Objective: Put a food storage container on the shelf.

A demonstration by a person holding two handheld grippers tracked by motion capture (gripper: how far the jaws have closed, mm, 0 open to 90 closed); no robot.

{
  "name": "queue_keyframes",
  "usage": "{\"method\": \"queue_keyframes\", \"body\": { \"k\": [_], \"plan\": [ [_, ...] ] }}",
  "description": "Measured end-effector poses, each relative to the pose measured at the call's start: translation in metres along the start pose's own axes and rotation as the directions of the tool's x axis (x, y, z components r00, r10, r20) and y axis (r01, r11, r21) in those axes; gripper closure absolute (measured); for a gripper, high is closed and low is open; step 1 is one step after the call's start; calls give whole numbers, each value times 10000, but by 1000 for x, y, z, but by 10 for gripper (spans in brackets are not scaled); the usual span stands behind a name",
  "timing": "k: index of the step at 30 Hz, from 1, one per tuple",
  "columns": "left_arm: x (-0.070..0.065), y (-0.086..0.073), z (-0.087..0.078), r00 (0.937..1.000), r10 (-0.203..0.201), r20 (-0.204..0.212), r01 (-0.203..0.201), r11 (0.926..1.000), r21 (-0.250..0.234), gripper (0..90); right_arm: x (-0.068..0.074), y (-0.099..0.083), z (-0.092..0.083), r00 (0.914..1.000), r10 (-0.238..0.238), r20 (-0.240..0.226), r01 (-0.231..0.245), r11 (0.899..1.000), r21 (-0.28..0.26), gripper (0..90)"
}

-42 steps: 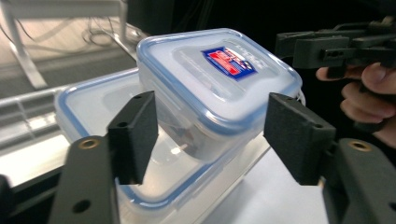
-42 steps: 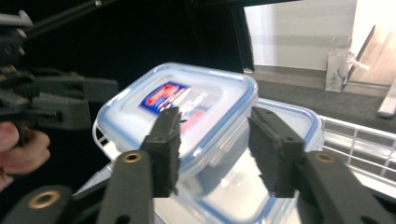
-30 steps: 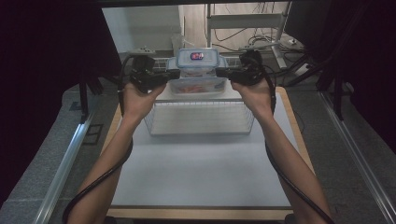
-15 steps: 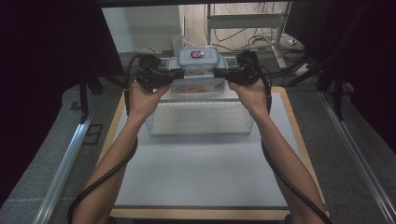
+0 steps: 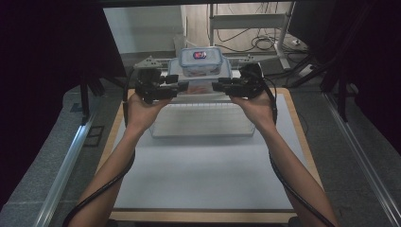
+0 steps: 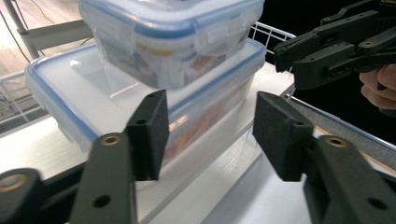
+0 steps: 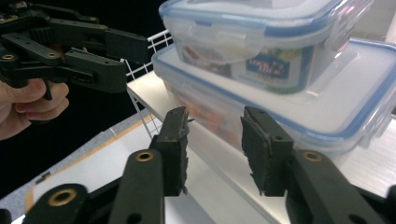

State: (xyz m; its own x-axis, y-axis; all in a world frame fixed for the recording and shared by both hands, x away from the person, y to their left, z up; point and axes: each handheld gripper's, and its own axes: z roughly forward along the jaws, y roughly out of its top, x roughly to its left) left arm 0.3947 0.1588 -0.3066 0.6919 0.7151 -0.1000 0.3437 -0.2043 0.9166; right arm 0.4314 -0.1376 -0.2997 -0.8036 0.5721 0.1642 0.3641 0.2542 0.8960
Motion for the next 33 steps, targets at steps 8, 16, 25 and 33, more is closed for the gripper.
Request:
{"method": "queue_keyframes", "body": {
  "k": [8, 16, 25, 33],
  "plan": [
    [-3, -18, -6, 9999, -18, 115, 19, 10000, -87, 299, 5, -10, -4, 9989, -373, 283, 367, 9991, 213, 472],
    [-10, -36, -9, 9997, 238, 66, -239, 9996, 164, 204, 6, -23, -7, 9977, -529, 430, 517, 9982, 289, 379],
    [-17, -55, -13, 9995, 275, 143, -278, 9994, 198, 120, 11, -36, -12, 9958, -789, 470, 765, 9958, 511, 314],
    [-28, -70, -14, 9988, 408, 260, -419, 9982, 422, 92, 22, -48, -15, 9931, -1094, 416, 1063, 9919, 695, 240]
  ]
}}
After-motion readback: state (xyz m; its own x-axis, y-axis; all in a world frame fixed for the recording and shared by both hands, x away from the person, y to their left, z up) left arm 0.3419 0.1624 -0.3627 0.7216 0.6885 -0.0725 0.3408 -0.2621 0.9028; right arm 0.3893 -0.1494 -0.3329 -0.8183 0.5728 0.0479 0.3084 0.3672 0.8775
